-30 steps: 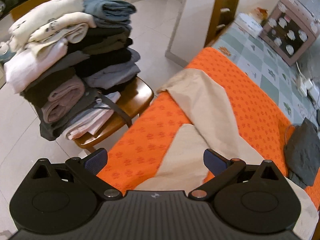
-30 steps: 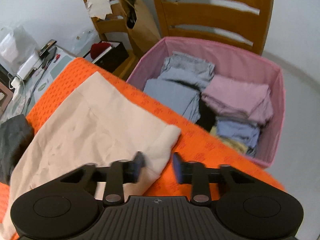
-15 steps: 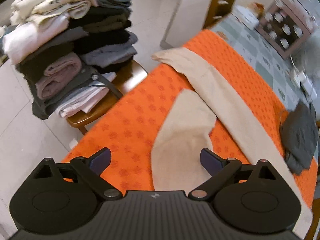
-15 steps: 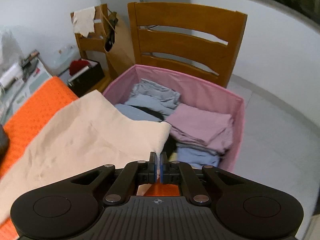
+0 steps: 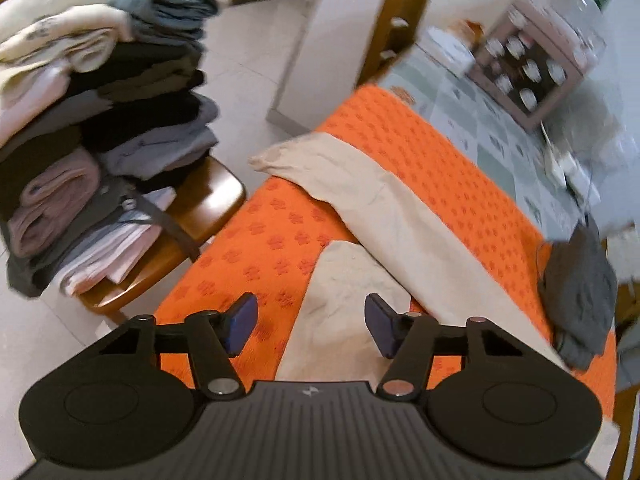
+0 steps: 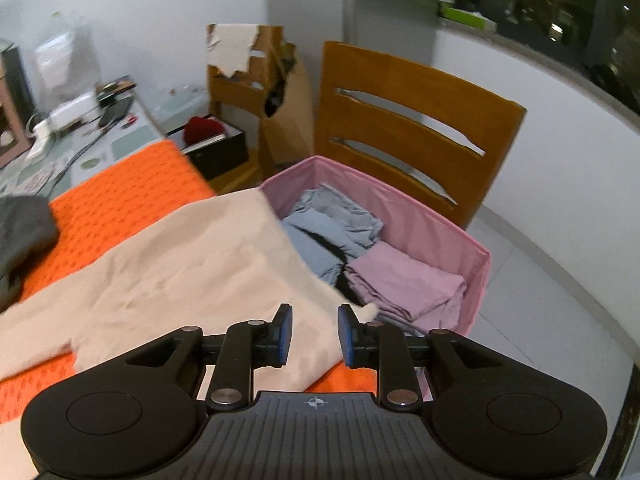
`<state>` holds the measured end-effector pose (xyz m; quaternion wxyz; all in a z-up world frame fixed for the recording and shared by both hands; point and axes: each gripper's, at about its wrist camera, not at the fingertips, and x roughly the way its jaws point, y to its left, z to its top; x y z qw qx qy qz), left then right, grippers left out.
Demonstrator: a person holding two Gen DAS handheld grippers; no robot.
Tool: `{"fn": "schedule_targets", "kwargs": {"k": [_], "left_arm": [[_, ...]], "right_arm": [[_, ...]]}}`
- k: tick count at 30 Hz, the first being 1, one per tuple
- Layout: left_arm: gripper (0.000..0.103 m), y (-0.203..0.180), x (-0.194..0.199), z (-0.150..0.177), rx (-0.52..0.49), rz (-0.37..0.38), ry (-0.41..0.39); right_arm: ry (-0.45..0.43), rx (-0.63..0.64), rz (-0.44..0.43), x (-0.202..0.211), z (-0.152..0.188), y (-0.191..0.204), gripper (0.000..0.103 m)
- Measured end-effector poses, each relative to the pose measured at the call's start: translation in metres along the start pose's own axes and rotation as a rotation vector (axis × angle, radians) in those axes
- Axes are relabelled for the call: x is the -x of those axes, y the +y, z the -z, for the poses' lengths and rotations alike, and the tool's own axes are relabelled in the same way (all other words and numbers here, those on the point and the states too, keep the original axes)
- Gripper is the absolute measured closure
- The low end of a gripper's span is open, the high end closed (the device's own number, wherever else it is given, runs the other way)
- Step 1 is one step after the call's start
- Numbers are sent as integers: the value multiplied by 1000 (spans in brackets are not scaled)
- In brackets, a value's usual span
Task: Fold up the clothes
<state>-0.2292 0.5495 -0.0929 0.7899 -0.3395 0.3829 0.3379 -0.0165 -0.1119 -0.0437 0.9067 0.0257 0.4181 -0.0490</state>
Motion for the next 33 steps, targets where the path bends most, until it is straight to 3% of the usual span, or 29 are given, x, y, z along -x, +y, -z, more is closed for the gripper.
{"fn": "schedule_targets", "kwargs": {"k": [13, 14, 15, 16, 17, 18, 20, 23, 29, 33], "left_arm": [[39, -34, -34, 5, -298, -51, -32], [45, -37, -34, 8, -321, -68, -46], [65, -38, -34, 12, -337, -78, -58], [71, -40, -32, 16, -347, -74, -67], [85, -41, -31, 18, -349, -64, -67], [93, -42, -30, 21, -353, -66, -70], [101, -45, -27, 26, -360, -77, -80], [101, -36, -19, 26, -296, -101, -105], [101, 12, 24, 14, -64, -273, -226], [101, 41, 55, 15, 36, -330, -261]], "right_arm": [[35, 16, 0, 18, 30, 28, 76], [37, 16, 2, 19, 31, 28, 76], [38, 15, 4, 20, 32, 29, 76], [40, 14, 5, 20, 33, 30, 76], [40, 14, 5, 20, 33, 30, 76], [39, 14, 4, 21, 33, 30, 76], [38, 15, -1, 21, 33, 31, 76], [35, 17, -9, 22, 32, 32, 76], [42, 29, -38, 18, 33, 34, 76], [70, 41, -67, 10, 38, 41, 75]]}}
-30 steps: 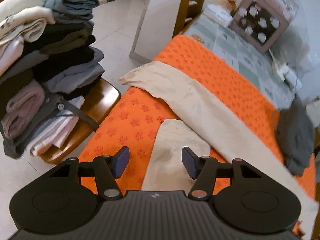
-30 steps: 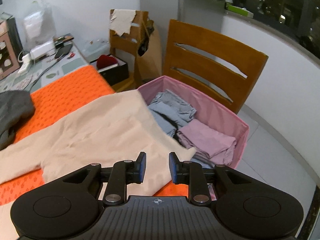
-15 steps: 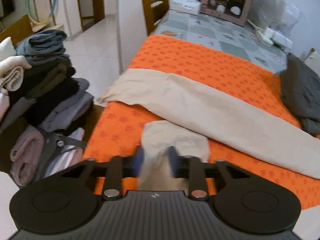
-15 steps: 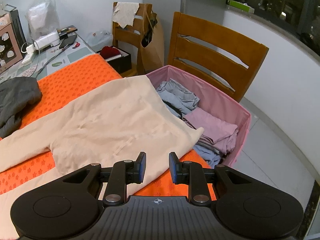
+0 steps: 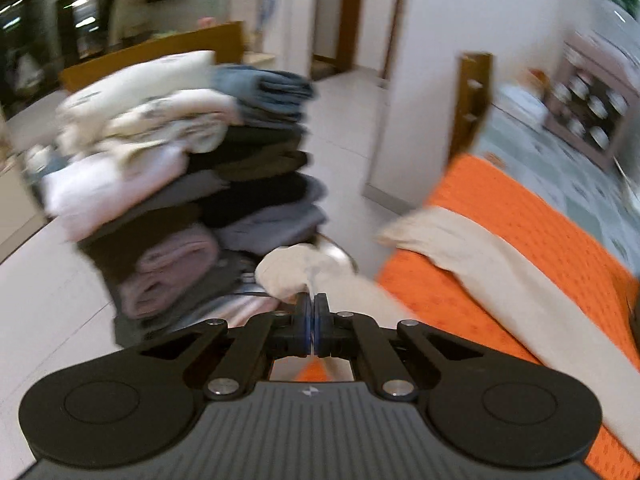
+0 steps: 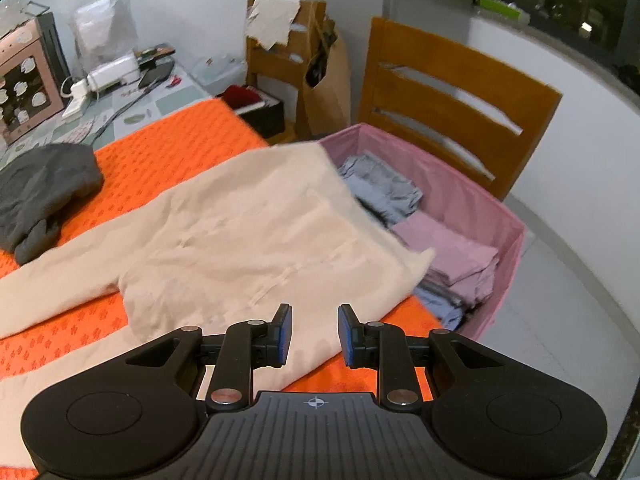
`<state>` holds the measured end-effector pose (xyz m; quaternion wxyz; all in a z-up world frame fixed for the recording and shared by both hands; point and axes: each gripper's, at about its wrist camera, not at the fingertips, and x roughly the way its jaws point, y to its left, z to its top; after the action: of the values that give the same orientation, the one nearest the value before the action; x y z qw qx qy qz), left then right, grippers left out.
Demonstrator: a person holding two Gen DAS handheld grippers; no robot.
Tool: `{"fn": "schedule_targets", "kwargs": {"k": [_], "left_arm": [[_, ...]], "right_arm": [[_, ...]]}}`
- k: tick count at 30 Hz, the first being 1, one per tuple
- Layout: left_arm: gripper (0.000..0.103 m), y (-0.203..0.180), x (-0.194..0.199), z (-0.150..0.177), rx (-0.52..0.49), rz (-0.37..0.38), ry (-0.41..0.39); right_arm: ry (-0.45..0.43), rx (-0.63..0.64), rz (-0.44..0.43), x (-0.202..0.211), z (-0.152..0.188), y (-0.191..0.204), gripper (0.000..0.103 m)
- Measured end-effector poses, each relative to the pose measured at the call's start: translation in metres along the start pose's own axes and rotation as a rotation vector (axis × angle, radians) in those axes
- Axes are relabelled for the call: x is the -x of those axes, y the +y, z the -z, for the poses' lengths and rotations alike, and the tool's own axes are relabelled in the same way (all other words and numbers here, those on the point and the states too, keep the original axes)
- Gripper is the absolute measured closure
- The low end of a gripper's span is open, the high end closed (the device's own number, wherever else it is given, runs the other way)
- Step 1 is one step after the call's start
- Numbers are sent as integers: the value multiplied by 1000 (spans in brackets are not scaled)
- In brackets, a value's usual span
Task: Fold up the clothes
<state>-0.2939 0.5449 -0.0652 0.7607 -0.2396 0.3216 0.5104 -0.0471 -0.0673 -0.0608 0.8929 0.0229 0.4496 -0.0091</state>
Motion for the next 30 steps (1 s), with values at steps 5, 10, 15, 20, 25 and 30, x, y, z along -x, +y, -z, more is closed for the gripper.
{"fn": "schedule_targets", "kwargs": {"k": [5, 10, 15, 20, 25, 30], "left_arm": [[101, 13, 25, 2, 4, 24, -33], [101, -12, 56, 7, -59, 108, -95], [101, -71, 96, 23, -230, 225, -158], [101, -134, 134, 59, -386, 389, -189], [101, -185, 147, 107, -488, 539, -103], [101, -217, 150, 152, -602, 630, -28]], "right_arm": [[22, 41, -33, -9, 3, 11, 75], [29, 81, -54, -11, 3, 17, 76], [33, 87, -70, -6, -2, 7, 75], [46, 79, -98, -11, -12, -10, 75], [71, 63, -154, -21, -24, -19, 75], [113, 29, -258, -25, -30, -15, 75]]}}
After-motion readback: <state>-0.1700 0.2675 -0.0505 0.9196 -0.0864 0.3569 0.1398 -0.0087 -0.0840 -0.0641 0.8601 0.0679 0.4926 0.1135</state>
